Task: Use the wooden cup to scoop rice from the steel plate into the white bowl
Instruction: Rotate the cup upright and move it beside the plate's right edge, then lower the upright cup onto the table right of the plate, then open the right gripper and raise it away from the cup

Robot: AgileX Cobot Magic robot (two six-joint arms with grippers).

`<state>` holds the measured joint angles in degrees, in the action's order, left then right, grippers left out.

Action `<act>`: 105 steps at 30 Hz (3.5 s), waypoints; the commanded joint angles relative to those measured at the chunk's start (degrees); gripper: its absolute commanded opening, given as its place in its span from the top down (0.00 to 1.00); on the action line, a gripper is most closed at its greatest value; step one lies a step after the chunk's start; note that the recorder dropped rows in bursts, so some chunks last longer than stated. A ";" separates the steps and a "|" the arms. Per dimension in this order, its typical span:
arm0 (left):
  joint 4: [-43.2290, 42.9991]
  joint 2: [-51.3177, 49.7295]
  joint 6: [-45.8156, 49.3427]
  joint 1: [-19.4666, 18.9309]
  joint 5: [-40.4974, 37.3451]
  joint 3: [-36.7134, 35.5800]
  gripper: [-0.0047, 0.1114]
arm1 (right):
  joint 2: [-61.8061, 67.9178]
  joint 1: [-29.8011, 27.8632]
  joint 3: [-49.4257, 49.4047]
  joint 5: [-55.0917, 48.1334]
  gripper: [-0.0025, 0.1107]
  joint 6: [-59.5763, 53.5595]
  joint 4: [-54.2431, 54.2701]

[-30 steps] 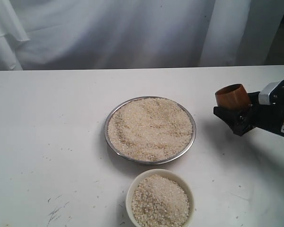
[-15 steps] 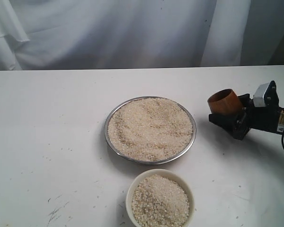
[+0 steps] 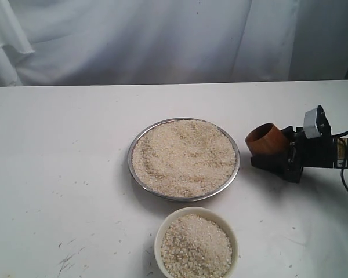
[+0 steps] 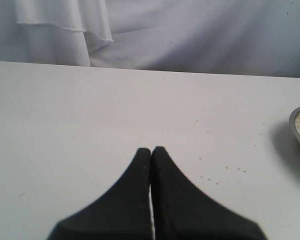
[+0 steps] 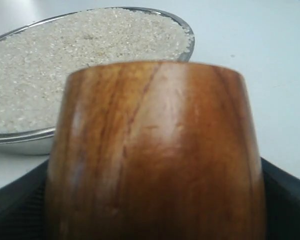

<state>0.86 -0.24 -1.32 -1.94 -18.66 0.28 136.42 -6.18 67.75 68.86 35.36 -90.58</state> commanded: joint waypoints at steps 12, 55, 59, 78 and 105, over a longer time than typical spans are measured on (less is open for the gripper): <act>-0.06 0.24 -0.03 0.15 0.39 -0.28 0.96 | -14.04 2.58 0.03 1.10 0.98 2.79 -1.49; -0.06 0.24 -0.03 0.15 0.39 -0.28 0.96 | -4.31 5.40 0.03 0.70 0.95 6.20 -0.42; -0.06 0.24 -0.03 0.15 0.39 -0.28 0.96 | -4.31 5.40 0.03 -0.27 0.77 7.89 -0.42; -0.06 0.24 -0.03 0.15 0.39 -0.28 0.96 | -4.31 6.18 0.03 -2.60 0.25 12.89 2.38; -0.06 0.24 -0.03 0.15 0.39 -0.28 0.96 | -19.17 2.61 0.14 -3.45 0.26 23.54 1.98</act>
<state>0.86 -0.24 -1.32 -1.94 -18.66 0.28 120.61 -3.09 67.64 64.93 57.15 -90.22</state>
